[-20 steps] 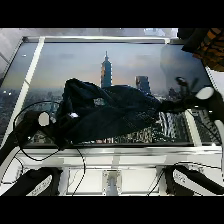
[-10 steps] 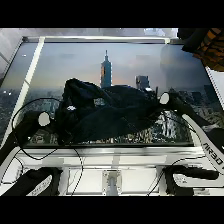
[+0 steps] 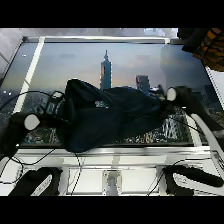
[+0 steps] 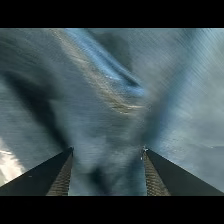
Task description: Fold the clothes and pants, and hang the long-sleeved shirts on hangers.
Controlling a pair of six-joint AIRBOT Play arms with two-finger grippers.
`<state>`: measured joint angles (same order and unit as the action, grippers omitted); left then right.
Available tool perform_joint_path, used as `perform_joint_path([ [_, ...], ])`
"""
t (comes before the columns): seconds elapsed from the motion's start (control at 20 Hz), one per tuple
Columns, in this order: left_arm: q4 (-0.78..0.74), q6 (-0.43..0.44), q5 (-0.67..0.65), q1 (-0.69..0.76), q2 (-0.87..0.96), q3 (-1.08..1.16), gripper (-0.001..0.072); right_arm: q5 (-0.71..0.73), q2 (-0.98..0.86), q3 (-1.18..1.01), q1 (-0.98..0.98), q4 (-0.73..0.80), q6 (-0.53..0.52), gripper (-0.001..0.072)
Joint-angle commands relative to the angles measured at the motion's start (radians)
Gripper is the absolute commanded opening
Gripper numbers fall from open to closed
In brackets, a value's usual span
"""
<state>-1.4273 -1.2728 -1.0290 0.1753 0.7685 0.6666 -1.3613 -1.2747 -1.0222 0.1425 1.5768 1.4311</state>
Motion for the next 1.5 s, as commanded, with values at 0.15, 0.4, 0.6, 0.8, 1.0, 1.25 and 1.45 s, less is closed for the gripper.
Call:
perform_joint_path([
  [0.15, 0.000, -0.029, 0.026, -0.146, -0.087, 0.062, 0.0492, -0.141, 0.241, -0.017, -0.328, 0.202, 0.024, 0.0014],
  [0.4, -0.008, -0.029, 0.021, -0.165, -0.084, 0.061, 0.0491, -0.084, 0.255, -0.016, -0.653, 0.206, 0.014, 0.0080],
  [0.6, -0.007, -0.029, 0.021, -0.165, -0.067, 0.061, 0.0492, -0.048, 0.256, -0.017, -0.811, 0.201, 0.015, 0.0326],
  [0.8, 0.066, 0.014, 0.108, -0.163, 0.013, 0.061, 0.0492, -0.002, 0.256, -0.017, -0.821, 0.004, 0.012, 0.0341],
  [1.0, 0.255, 0.234, 0.253, -0.089, 0.233, 0.125, 0.0491, 0.103, 0.256, -0.017, -0.723, -0.315, -0.039, 0.0342],
  [1.25, 0.255, 0.267, 0.248, 0.044, 0.660, 0.427, 0.0492, 0.176, 0.256, -0.017, -0.499, -0.314, -0.038, 0.0342],
  [1.45, 0.317, 0.296, 0.200, 0.070, 0.837, 0.616, 0.0491, 0.215, 0.256, -0.017, -0.447, -0.298, -0.037, 0.0342],
])
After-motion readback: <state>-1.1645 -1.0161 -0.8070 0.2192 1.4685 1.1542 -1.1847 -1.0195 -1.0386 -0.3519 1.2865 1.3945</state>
